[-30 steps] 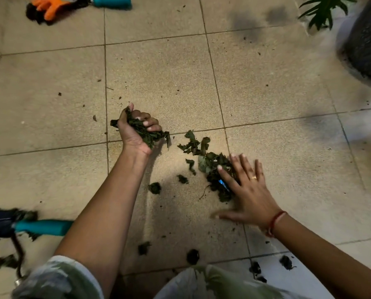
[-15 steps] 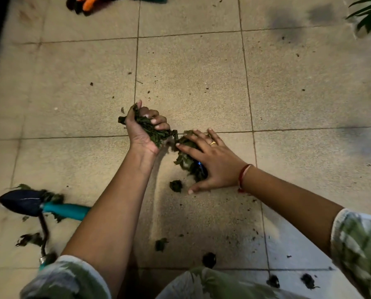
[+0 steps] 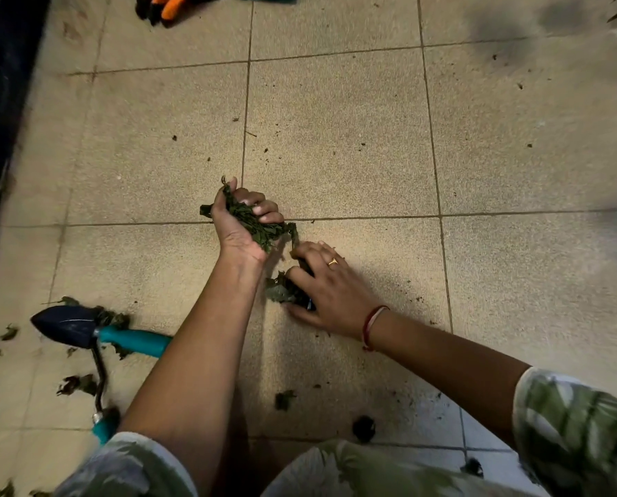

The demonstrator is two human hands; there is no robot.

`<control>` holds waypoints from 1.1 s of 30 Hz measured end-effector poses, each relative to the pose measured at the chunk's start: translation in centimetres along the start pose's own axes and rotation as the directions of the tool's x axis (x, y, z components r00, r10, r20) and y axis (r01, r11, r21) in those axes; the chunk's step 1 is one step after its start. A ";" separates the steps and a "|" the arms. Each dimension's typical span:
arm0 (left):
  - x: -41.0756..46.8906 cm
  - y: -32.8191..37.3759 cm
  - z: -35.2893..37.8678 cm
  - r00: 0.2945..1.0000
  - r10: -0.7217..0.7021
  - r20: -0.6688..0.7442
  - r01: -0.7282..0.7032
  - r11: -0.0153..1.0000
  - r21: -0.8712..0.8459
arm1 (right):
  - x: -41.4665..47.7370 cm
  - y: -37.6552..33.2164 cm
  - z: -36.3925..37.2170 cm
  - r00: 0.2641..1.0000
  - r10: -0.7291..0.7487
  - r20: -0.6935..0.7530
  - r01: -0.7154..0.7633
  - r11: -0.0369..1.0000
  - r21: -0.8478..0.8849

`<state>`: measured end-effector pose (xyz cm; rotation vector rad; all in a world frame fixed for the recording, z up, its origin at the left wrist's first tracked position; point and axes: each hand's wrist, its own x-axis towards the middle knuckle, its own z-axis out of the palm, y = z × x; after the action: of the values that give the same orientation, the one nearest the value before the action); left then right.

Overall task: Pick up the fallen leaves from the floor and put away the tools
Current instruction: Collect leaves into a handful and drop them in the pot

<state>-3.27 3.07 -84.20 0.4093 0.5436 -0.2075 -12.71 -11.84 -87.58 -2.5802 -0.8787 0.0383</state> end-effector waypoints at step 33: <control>-1.8 0.5 -1.4 0.993 0.029 -0.116 -0.032 0.999 -0.023 | 2.9 4.3 -5.7 0.824 0.564 -0.045 -0.454 0.706 0.543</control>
<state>-5.32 4.25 -84.16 0.4067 0.6533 -0.1481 -7.05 -15.34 -83.76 -2.1741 -0.0181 0.1393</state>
